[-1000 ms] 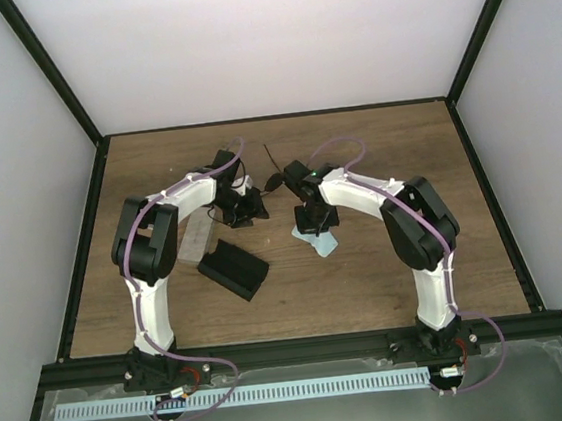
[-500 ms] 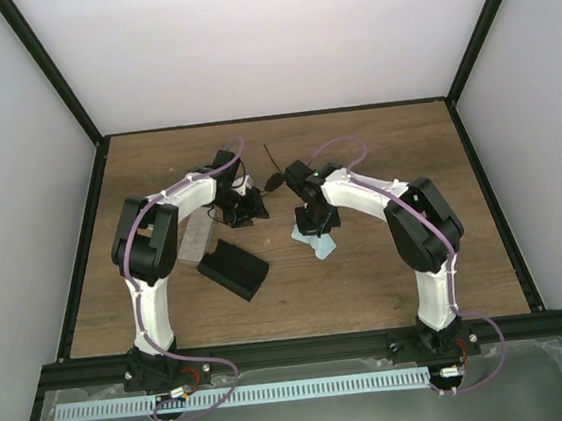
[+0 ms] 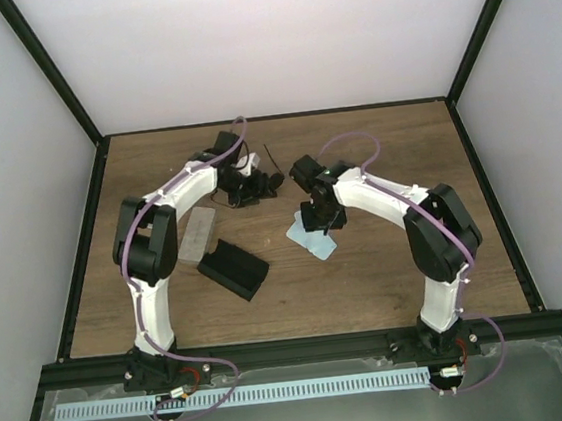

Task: Organize the sunglasses
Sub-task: Pick up the glasses cleaning cloth from the center of the board.

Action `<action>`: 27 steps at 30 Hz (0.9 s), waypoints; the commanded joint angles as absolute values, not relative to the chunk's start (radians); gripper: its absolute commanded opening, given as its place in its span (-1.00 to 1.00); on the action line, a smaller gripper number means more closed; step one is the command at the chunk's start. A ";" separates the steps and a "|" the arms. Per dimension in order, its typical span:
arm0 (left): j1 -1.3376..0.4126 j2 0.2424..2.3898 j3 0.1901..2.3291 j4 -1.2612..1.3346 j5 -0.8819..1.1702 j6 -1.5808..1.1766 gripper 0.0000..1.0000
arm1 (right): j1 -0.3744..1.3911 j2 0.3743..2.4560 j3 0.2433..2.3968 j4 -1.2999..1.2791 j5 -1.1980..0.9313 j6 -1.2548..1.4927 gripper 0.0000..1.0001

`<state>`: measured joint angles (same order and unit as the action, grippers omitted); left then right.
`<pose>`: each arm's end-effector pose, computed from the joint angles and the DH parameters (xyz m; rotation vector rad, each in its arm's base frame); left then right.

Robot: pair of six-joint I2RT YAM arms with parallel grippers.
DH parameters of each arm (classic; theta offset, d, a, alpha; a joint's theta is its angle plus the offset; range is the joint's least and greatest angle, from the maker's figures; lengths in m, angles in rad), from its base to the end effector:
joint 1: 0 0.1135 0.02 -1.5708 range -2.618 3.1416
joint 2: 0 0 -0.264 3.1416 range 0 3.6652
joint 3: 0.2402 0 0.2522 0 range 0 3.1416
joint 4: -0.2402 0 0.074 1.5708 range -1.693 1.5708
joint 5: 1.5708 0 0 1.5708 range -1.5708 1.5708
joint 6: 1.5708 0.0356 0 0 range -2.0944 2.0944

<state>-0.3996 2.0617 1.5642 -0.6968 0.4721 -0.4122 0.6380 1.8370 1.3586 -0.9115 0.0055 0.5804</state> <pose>0.3873 -0.1811 0.1838 0.1132 2.8635 -0.8480 0.2847 0.2108 0.2009 -0.0852 2.9853 0.1482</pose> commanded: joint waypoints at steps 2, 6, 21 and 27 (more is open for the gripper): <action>-0.476 2.090 1.681 -0.717 0.478 -0.331 0.54 | 0.615 1.803 1.309 -0.901 0.047 0.608 -0.03; -0.537 2.121 1.694 -0.735 0.457 -0.327 0.74 | 0.611 1.786 1.271 -0.865 0.032 0.619 0.00; -0.594 2.176 1.621 -0.782 0.383 -0.336 0.71 | 0.659 1.876 1.215 -0.815 0.033 0.623 -0.03; -0.603 2.151 1.546 -0.755 0.389 -0.349 0.71 | 0.684 1.908 1.190 -0.811 0.016 0.629 -0.16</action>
<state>-0.5915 2.1540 1.6039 -0.7395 0.3901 -0.3393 0.6670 1.8744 1.2140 -0.8154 0.0292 0.6147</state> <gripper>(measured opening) 0.854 0.464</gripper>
